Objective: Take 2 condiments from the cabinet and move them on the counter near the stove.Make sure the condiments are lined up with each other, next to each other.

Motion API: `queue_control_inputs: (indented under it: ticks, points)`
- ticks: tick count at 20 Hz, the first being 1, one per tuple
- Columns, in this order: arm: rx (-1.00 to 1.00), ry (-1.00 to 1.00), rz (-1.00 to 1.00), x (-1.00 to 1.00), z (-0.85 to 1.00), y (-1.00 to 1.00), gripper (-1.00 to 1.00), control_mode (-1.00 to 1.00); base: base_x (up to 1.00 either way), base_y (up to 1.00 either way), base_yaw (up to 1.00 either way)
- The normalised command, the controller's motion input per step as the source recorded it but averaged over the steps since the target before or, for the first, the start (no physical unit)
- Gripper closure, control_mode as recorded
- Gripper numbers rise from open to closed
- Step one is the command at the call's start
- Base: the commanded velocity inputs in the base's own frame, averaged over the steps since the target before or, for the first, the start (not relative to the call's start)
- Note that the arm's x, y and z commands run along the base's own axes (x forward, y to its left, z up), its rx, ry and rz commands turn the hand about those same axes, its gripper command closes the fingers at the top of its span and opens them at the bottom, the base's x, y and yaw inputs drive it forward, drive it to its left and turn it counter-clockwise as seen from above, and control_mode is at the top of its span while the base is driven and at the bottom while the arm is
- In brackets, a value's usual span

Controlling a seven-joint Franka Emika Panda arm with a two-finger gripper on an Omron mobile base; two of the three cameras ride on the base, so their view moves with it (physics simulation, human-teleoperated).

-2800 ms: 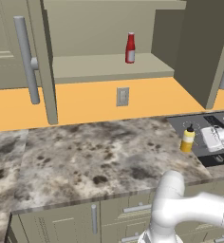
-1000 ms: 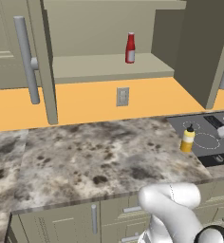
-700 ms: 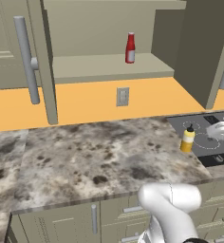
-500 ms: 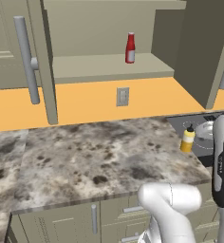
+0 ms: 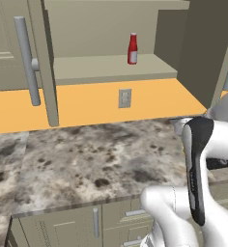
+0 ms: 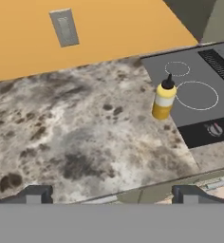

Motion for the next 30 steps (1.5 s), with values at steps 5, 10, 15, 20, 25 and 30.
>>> queue_control_inputs:
  ticks: [5,10,15,20,25,30]
  points:
    - [-0.11,0.0,-0.09,0.07,0.72,0.37,-1.0,-1.0,0.0,0.0,0.0]
    - [-0.07,0.0,-0.07,0.22,0.66,0.3,-1.0,-1.0,0.0,0.0,0.0]
    - [-0.01,-0.03,-0.03,0.3,0.66,0.27,-1.0,-1.0,0.0,0.0,0.0]
    - [0.0,-0.08,0.0,0.36,0.49,0.29,-1.0,-1.0,0.0,0.0,0.0]
    - [-0.02,-0.15,-0.03,0.25,0.11,0.1,-1.0,-1.0,0.0,0.0,0.0]
    - [-0.09,-0.24,-0.03,0.3,-0.13,0.02,-1.0,-1.0,0.0,0.0,0.0]
